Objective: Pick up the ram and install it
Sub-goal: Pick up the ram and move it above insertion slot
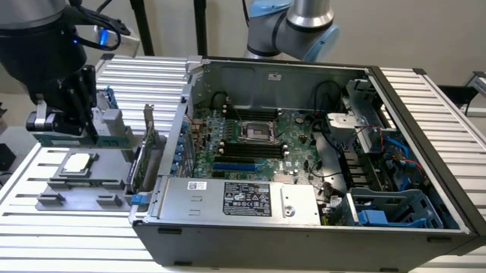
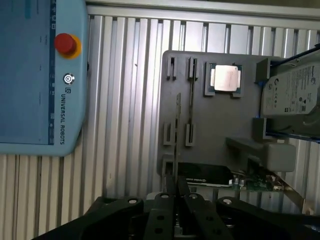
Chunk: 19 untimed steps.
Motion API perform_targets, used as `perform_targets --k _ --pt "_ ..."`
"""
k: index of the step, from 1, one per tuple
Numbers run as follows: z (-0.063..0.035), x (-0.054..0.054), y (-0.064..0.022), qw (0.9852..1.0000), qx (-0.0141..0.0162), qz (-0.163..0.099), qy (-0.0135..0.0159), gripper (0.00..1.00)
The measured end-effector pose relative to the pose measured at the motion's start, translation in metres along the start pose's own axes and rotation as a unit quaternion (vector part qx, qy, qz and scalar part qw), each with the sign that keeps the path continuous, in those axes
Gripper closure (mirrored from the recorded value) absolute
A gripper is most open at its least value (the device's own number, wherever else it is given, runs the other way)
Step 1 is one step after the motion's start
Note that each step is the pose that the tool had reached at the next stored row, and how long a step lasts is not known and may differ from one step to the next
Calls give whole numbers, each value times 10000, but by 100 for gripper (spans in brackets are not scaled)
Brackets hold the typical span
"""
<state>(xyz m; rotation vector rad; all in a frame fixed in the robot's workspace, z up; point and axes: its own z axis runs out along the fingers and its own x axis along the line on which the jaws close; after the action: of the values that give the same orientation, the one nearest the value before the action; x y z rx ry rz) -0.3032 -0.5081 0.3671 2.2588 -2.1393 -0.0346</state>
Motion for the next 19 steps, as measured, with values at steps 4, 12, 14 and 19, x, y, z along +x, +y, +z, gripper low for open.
perform_targets --k 4,12,14,19 --pt "-105 -3 -135 10000 -1 0 0 86" --pt "-221 2 -434 10000 2 -2 -44 86" --pt "-239 5 -514 10000 2 -2 -62 86" --pt "-261 14 -737 9999 3 -4 -113 86"
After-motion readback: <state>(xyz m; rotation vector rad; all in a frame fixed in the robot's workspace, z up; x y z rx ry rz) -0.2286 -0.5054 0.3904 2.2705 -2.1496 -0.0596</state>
